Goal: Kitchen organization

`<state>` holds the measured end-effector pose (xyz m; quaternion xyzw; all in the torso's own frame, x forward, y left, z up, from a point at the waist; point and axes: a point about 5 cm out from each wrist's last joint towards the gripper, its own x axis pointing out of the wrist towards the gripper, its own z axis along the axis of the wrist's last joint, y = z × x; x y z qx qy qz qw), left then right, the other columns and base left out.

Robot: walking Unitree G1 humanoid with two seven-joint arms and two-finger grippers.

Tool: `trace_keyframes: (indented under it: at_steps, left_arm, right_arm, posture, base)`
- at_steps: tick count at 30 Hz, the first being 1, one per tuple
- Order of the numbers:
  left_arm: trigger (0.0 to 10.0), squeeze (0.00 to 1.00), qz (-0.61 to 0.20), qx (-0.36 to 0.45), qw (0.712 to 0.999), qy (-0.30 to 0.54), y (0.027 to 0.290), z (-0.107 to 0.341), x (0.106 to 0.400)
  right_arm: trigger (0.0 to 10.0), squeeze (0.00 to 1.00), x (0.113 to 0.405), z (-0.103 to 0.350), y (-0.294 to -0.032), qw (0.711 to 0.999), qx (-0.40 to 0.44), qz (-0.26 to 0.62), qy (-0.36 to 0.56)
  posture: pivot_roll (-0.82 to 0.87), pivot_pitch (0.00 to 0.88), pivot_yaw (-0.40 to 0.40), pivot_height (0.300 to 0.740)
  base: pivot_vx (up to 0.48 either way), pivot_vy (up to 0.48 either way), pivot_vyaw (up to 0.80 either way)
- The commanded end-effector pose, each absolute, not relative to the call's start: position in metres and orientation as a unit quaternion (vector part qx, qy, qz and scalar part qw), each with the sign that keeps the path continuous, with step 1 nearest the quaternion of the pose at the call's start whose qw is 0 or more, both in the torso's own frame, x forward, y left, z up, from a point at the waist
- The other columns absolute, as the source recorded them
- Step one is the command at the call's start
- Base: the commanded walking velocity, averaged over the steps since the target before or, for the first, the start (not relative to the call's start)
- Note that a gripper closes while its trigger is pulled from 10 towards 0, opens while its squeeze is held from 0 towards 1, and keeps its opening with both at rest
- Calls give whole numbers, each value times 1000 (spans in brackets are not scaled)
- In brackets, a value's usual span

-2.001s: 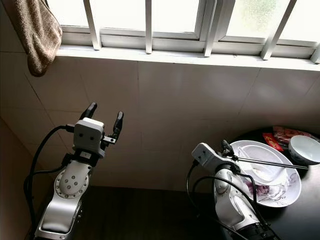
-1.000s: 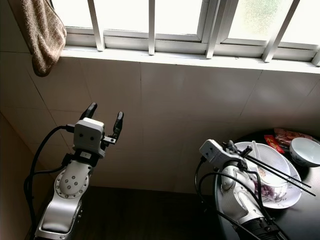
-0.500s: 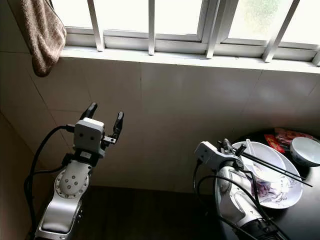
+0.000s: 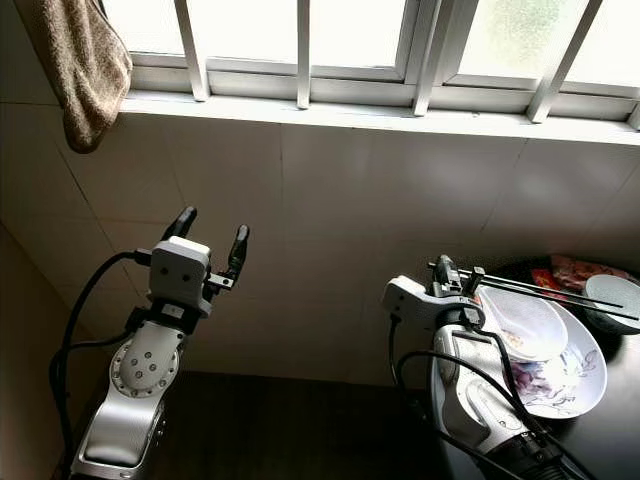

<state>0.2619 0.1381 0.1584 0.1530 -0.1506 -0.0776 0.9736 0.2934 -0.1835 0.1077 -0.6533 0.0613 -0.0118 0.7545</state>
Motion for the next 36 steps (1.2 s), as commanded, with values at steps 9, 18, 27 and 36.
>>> trace_keyframes:
  at_steps: [9, 18, 27, 36]
  left_arm:
    - [10000, 0, -85, 153, 975, -139, 134, 154, 262]
    - [10000, 0, -85, 152, 975, -141, 134, 154, 262]
    - [10000, 0, -86, 153, 974, -141, 133, 154, 262]
    - [10000, 0, -85, 155, 974, -141, 134, 155, 263]
  right_arm:
    - [0, 0, 300, 134, -162, 766, -642, -19, -36]
    - [0, 0, 294, 147, -131, 819, -562, 29, -109]
    - [0, 0, 289, 150, -113, 927, -358, 76, -83]
    - [0, 0, 294, 153, -120, 984, -156, 73, -49]
  posture:
    - [50, 0, -67, 740]
    - [51, 0, -66, 740]
    - [52, 0, -63, 740]
    - [55, 0, -63, 740]
  base:
    - [0, 0, 267]
    - [0, 0, 800]
    - [0, 0, 800]
    - [0, 0, 800]
